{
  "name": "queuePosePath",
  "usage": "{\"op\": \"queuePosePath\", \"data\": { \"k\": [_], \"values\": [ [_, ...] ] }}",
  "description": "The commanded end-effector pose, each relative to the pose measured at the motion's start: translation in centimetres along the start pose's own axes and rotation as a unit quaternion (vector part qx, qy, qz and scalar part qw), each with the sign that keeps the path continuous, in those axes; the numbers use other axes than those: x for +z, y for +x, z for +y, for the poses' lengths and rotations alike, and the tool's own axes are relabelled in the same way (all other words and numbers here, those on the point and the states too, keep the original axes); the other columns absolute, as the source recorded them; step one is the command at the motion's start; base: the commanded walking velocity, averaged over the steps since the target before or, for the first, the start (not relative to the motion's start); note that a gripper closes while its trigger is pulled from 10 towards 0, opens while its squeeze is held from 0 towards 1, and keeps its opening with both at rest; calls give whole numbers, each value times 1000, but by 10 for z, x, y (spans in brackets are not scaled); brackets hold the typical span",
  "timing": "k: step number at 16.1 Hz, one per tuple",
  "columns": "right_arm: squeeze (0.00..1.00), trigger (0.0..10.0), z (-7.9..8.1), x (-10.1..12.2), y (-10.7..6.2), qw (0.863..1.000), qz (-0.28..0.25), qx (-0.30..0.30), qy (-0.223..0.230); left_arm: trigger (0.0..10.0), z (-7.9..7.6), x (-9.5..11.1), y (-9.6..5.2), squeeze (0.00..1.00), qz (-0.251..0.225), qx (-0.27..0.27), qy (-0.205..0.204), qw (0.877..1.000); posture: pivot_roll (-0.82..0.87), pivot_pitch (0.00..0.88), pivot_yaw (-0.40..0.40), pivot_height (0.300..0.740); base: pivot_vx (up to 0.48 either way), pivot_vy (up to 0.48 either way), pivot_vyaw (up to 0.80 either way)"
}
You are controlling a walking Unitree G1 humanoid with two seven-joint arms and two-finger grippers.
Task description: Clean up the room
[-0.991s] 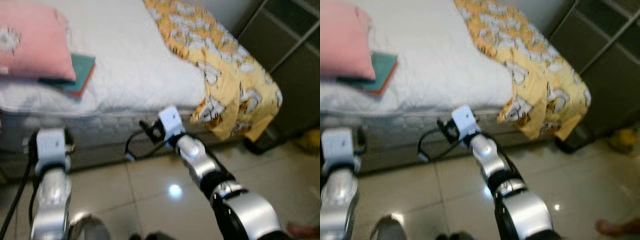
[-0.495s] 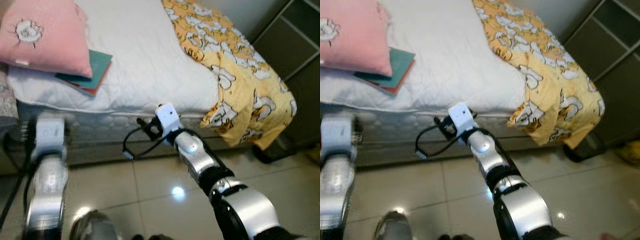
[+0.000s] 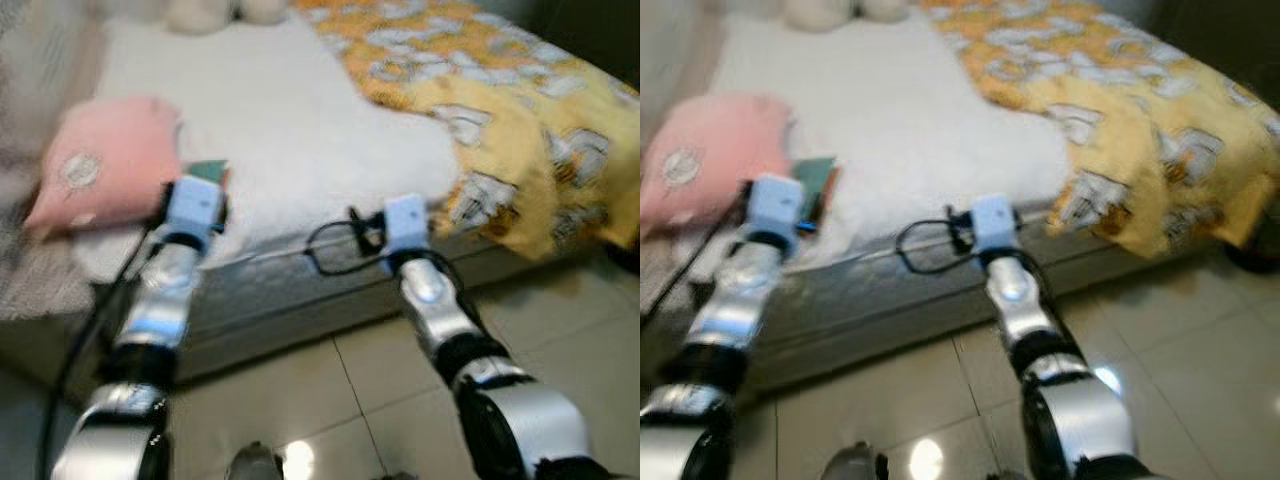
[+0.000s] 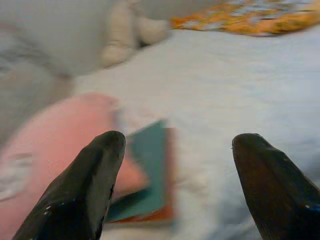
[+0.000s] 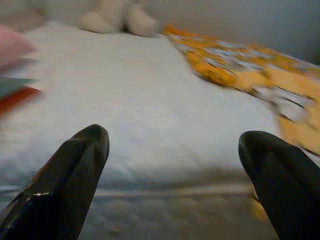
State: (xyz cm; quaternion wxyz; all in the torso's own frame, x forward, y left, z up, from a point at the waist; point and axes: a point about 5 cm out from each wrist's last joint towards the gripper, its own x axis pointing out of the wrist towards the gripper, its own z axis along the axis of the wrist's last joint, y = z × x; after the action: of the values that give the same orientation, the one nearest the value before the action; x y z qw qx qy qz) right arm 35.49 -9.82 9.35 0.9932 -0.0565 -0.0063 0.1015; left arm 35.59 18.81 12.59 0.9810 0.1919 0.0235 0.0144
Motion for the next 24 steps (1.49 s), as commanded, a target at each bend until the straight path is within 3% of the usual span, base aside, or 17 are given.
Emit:
{"op": "queuePosePath", "data": {
  "k": [1, 2, 4, 6, 8, 11, 17, 21, 24],
  "values": [
    [0, 10000, 2, 2, -1, 1000, -12, 2, 7, 10000, 2, -6, 1, 0, 12, 8, -3, 1000, -14, 0, 35, 716, 0, 0, 0],
    [0, 10000, 6, -2, -4, 1000, -7, 6, 7, 10000, 8, -11, 2, 0, 19, 26, 15, 999, -5, 0, 8, 716, 0, 0, 0],
    [0, 10000, 6, -10, -9, 1000, 2, 2, 15, 10000, 14, -22, -1, 0, 42, 49, 4, 998, 6, 0, -11, 716, 0, 0, 0],
    [0, 10000, 7, -20, -17, 1000, 13, -5, 16, 10000, 24, -44, -10, 0, 79, 88, -62, 991, 5, 0, -23, 716, 0, 0, 0],
    [0, 10000, 3, -26, -21, 1000, 20, -12, 13, 10000, 16, -50, -15, 0, 73, 75, -101, 989, 11, 0, -28, 716, 0, 0, 0],
    [0, 10000, -5, -25, -21, 1000, 20, -20, 11, 10000, 9, -41, -12, 0, 47, 71, -107, 991, 6, 0, -32, 716, 0, 0, 0],
    [0, 10000, -16, -21, -21, 998, 6, -62, 19, 10000, -14, -6, 8, 0, 1, 12, -86, 996, -87, 0, 59, 716, 414, 0, 0],
    [0, 10000, -21, -24, -25, 997, 4, -68, 23, 10000, -26, 1, 9, 0, -7, 3, -89, 996, -92, 0, 63, 716, 454, 0, 0],
    [0, 10000, -18, -26, -26, 999, 10, -50, 17, 10000, -23, -4, 7, 0, -2, 21, -92, 996, -87, 0, 55, 716, 454, 0, 435]
  ]
}}
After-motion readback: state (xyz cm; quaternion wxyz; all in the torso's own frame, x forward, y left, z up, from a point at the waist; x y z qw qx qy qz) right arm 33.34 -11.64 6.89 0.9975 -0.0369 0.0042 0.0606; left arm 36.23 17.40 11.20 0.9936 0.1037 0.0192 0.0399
